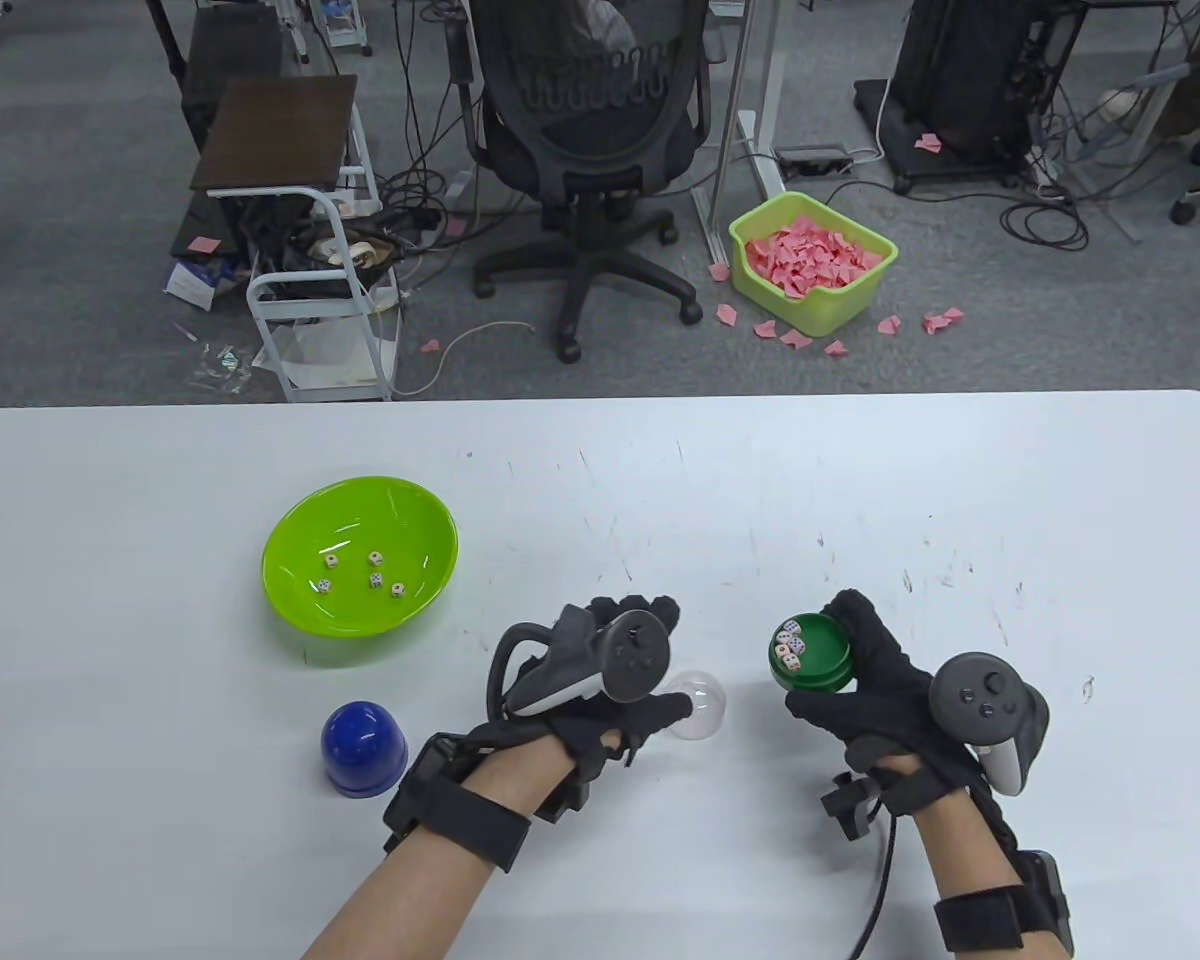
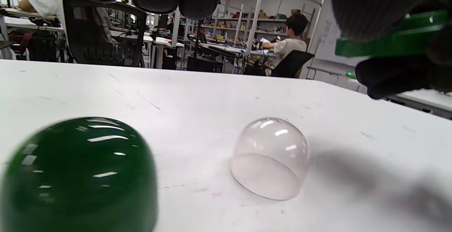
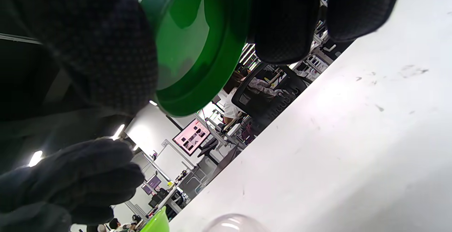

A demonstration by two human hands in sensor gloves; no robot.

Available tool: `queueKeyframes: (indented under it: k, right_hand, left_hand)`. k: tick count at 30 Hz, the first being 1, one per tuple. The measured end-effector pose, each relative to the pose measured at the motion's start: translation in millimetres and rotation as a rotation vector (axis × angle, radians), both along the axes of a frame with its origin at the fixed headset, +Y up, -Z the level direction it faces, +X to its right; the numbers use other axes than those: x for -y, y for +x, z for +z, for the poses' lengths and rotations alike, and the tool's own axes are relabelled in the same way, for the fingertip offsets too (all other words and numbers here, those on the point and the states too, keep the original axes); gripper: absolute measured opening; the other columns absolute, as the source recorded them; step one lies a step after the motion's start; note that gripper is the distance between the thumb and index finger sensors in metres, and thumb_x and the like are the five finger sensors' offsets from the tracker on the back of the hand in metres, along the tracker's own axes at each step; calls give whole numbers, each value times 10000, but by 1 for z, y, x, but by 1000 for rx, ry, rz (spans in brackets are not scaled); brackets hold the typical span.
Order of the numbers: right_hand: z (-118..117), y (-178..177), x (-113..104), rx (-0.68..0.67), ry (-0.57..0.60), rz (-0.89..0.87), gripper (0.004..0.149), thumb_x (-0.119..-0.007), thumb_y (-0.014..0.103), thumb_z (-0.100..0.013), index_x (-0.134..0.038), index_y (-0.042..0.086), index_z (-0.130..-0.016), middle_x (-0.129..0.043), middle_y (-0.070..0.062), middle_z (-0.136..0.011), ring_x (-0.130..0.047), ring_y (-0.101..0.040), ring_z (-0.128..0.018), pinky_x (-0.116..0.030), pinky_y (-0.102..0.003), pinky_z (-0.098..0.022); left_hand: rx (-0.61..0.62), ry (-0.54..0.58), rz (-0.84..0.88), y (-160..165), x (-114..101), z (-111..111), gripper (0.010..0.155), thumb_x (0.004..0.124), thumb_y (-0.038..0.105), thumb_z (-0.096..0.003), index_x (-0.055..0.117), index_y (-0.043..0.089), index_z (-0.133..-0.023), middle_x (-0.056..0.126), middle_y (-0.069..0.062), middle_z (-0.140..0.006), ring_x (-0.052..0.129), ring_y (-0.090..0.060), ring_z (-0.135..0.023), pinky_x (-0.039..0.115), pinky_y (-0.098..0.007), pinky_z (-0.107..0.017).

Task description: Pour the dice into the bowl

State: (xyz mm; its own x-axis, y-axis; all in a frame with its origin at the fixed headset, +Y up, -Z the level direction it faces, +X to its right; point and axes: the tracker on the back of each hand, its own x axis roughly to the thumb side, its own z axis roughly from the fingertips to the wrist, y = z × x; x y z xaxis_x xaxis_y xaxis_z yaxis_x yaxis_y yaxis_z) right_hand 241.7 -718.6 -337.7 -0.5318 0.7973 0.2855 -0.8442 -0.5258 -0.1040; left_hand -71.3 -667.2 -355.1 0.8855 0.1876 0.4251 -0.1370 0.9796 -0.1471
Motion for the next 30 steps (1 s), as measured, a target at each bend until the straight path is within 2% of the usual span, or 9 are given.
queueKeyframes:
  k: [7,15,24,30]
  right_hand:
    - [0,-4,1,-23,-24,-42,1006,-1032,360,-292,-469,-8,-1040,-630,-301,-1054,-820,-491,-757,-668,-716,-588]
    - [-3,-16,-5,-27,-32,-42,1014,-1035,362,-284,-467,-23,-1030,-644,-314,-1041,-847,-478,-737,-689,-701,-584]
    - [-17,-36,-15,-14,-60,-91,1024,-1036,364,-289,-426,5,-1030,-611,-275,-1057,-825,-470,-758,-677,-696,-596]
    - [-34,-70,-32,-26,-60,-91,1031,-1034,364,-293,-399,13,-1026,-583,-266,-1062,-816,-468,-766,-675,-693,-598]
  left_hand:
    - [-103,46,74,-80,-16,8,912,783,682,-415,372,270,-1118,515,-130,-1167,556,-417,-1068,534,-644,-772]
    - [-219,64,146,-169,-12,15,910,785,687,-414,376,282,-1119,509,-128,-1170,614,-417,-1045,580,-635,-755]
    - [-318,66,208,-235,7,18,905,782,690,-418,378,284,-1119,517,-124,-1169,633,-419,-1035,589,-632,-751]
    - [-375,54,247,-261,25,21,906,783,689,-420,378,282,-1121,512,-131,-1169,627,-425,-1036,583,-637,-751]
